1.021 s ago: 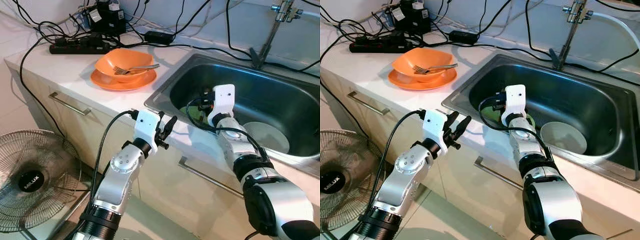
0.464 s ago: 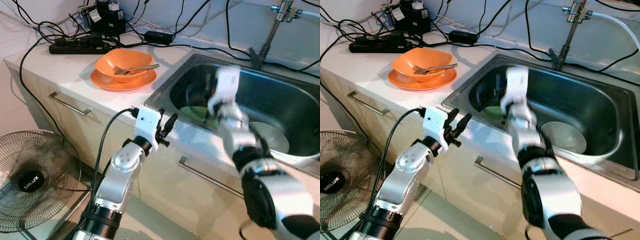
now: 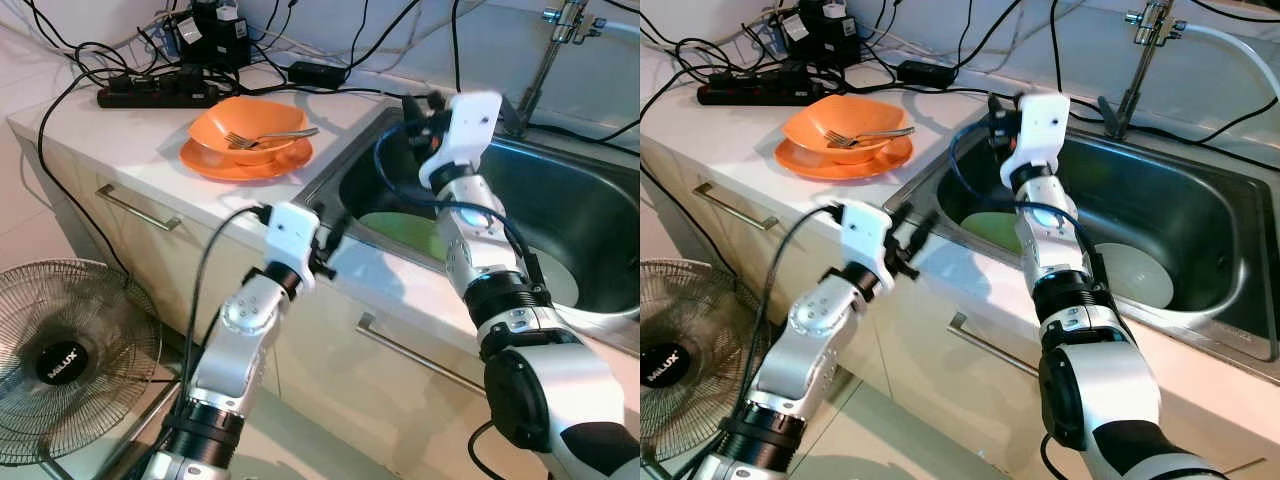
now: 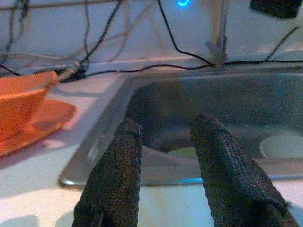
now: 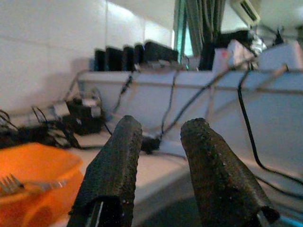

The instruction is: Kitchen organization

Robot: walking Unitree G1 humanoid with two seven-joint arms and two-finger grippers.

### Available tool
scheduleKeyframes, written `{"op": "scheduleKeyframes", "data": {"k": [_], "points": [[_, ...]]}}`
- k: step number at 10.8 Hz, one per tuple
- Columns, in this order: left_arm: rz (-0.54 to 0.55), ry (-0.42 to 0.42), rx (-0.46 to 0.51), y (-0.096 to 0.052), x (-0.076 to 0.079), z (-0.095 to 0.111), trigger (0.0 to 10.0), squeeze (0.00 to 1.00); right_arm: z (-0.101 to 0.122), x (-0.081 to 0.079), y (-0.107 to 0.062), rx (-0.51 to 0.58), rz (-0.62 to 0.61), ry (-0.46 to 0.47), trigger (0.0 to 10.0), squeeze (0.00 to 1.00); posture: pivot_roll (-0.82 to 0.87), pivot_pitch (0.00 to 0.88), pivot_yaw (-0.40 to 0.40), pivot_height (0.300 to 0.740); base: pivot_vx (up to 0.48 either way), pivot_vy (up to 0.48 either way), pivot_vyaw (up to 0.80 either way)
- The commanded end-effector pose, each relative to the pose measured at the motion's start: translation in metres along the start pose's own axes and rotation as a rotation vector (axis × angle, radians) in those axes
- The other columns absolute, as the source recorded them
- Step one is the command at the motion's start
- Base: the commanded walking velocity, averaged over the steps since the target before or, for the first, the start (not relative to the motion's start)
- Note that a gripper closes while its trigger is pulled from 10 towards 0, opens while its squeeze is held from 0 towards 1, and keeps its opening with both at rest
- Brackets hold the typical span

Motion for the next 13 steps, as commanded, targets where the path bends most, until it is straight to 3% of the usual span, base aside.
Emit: {"op": "scheduleKeyframes", "data": {"k": [1, 3, 7, 8, 10, 11, 13], "points": [[0.042, 0.034, 0.010, 0.003, -0.006, 0.003, 10.0, 0.00, 0.010, -0.008, 0.003, 0.043, 0.038, 0.016, 10.0, 0.00, 0.16, 0.028, -0.010, 0.740, 0.000, 0.000, 0.00], [0.131, 0.104, 0.029, 0.004, -0.019, 0.008, 10.0, 0.00, 0.001, -0.018, -0.010, 0.036, 0.062, 0.050, 10.0, 0.00, 0.16, 0.033, -0.012, 0.740, 0.000, 0.000, 0.00], [0.170, 0.382, 0.027, 0.012, -0.036, 0.018, 10.0, 0.00, -0.025, -0.030, -0.041, -0.058, 0.093, 0.139, 10.0, 0.00, 0.16, 0.043, -0.007, 0.740, 0.000, 0.000, 0.00], [0.154, 0.477, 0.000, 0.020, -0.040, 0.015, 10.0, 0.00, -0.029, -0.037, -0.047, -0.079, 0.107, 0.144, 10.0, 0.00, 0.15, 0.049, -0.001, 0.740, 0.000, 0.000, 0.00], [0.135, 0.525, -0.023, 0.028, -0.042, 0.013, 10.0, 0.00, -0.028, -0.039, -0.050, -0.082, 0.112, 0.146, 10.0, 0.00, 0.14, 0.058, 0.009, 0.740, 0.000, 0.000, 0.00], [0.121, 0.604, -0.042, 0.041, -0.046, 0.016, 10.0, 0.00, -0.027, -0.043, -0.056, -0.113, 0.148, 0.154, 10.0, 0.00, 0.13, 0.074, 0.016, 0.740, 0.000, 0.000, 0.00], [0.131, 0.653, -0.051, 0.055, -0.056, 0.021, 10.0, 0.00, -0.030, -0.044, -0.063, -0.139, 0.166, 0.128, 10.0, 0.00, 0.11, 0.092, 0.023, 0.740, 0.000, 0.000, 0.00]]}}
Point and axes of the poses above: a point about 5 cm out from each wrist's last joint towards the gripper, its own y axis pointing out of the wrist towards the gripper, its own z axis along the axis of the wrist's last joint, x = y × z, the point moved 1 cm from there along y, pointing out of the wrist towards the gripper, and after that the axes turned 9 degrees about y, right-handed, at the moved point
